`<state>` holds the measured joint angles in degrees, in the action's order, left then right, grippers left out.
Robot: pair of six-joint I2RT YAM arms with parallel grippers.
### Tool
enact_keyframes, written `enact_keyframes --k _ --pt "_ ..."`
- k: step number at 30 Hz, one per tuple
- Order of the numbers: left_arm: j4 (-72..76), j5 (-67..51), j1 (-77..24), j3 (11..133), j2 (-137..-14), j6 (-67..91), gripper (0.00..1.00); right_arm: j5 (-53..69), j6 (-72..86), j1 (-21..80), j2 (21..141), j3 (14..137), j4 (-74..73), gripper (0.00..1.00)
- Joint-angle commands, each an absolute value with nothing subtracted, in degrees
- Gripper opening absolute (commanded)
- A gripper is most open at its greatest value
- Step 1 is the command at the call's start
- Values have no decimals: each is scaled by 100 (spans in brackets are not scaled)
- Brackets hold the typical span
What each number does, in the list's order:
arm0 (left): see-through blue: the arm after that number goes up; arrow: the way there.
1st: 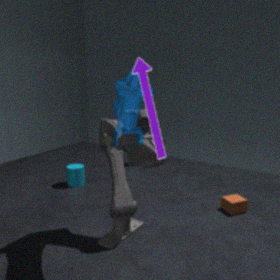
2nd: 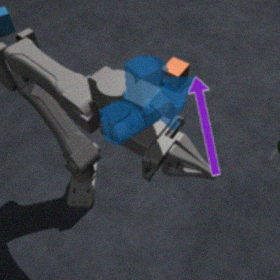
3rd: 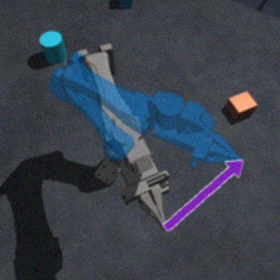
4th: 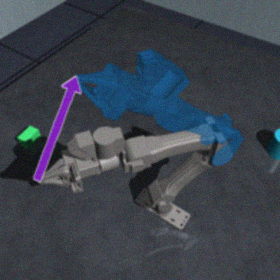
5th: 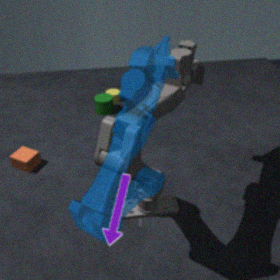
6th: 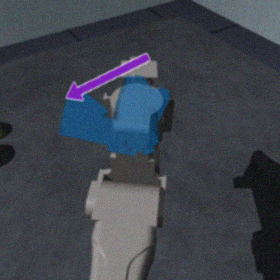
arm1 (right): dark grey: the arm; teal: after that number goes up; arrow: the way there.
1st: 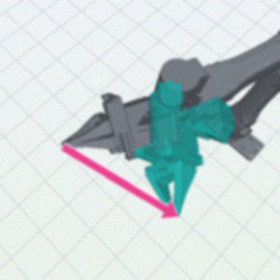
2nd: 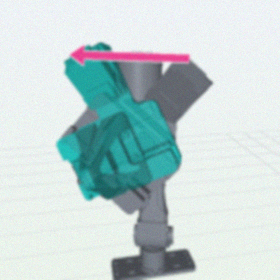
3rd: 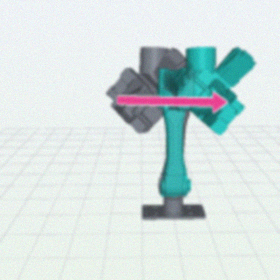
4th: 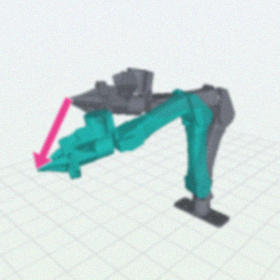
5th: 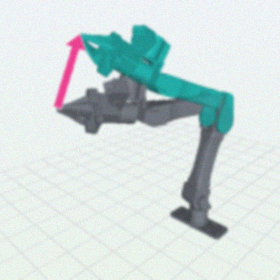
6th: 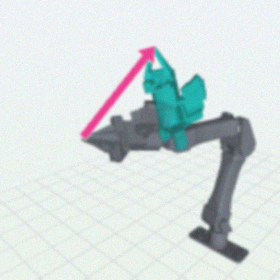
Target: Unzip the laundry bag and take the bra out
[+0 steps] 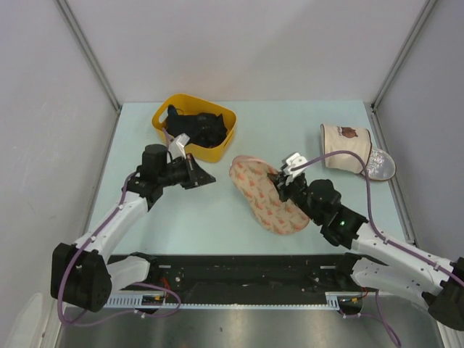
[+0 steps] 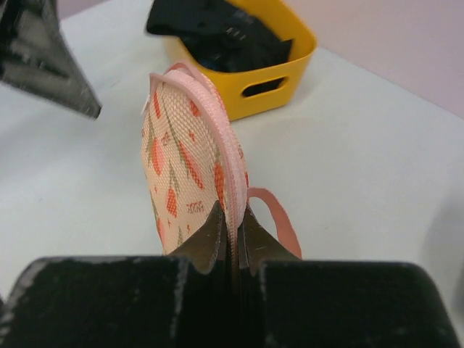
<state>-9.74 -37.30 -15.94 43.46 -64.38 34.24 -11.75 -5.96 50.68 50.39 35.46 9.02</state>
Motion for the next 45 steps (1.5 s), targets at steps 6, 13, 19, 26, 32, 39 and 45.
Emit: enact_keyframes --k 6,13,19,26,32,39,45 --pt "-123 -3895 -1801 3946 -6925 3770 0 -1653 930 4193 4421 3525 1888 0" --pt "-158 -3526 -1986 4262 -6742 3780 0 -1774 1291 4166 4816 3507 2004 0" --pt "-799 -3147 -2065 4780 -6487 3428 0 -3241 2607 4184 5465 4173 662 0" --pt "-1283 -2795 -2144 5308 -6495 3050 1 -2551 5167 3692 6854 4605 -756 0" --pt "-1863 -2365 -2522 5967 -6662 2611 10 -2058 5072 3368 7550 4719 -667 77" --pt "-2756 -1480 -2628 6519 -6908 2041 42 -2083 4246 2324 6751 4746 -1343 100" --pt "-3275 -1320 -3283 7335 -7476 1627 77 -2012 3288 1381 5898 4755 -2003 100"
